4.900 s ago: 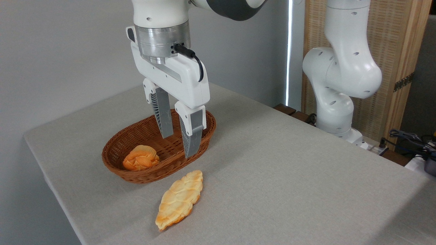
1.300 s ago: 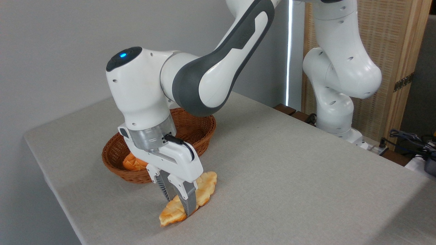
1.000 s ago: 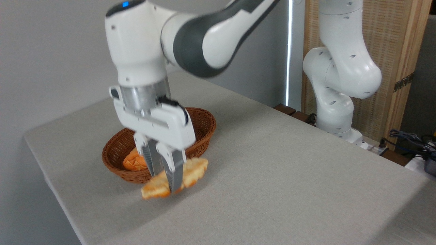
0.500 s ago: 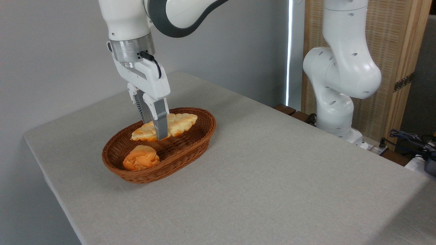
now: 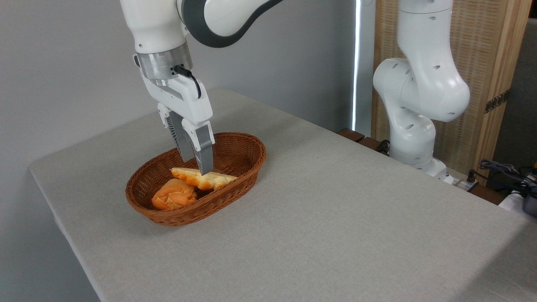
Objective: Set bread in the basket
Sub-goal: 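Lower the bread into the basket beside the bun and release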
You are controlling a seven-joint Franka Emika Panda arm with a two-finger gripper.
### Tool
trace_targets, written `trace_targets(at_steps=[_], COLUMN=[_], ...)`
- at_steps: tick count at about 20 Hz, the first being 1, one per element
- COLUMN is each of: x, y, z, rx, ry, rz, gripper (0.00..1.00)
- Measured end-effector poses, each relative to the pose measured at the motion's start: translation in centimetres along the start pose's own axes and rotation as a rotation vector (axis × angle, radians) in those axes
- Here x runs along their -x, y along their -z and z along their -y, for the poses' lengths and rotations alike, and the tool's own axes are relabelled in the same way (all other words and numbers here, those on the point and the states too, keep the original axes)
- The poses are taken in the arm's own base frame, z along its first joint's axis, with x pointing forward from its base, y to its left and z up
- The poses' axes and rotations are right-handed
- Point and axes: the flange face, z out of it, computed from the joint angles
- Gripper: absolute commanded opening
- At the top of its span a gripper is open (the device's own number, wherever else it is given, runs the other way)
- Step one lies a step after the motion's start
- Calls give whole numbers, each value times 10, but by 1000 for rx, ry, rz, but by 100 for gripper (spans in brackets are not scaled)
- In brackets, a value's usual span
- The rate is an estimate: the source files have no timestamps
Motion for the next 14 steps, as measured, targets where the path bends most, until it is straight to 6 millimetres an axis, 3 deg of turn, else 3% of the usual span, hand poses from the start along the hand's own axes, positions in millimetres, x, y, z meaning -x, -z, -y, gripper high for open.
trace_targets(at_steps=[3,8,14], x=[28,85,86], y=[28,30,25], z=[49,118,122], rx=[-34,-44,-39], ry=[82,62,65], rz=[-44,-39,-32], gripper=[100,100,100])
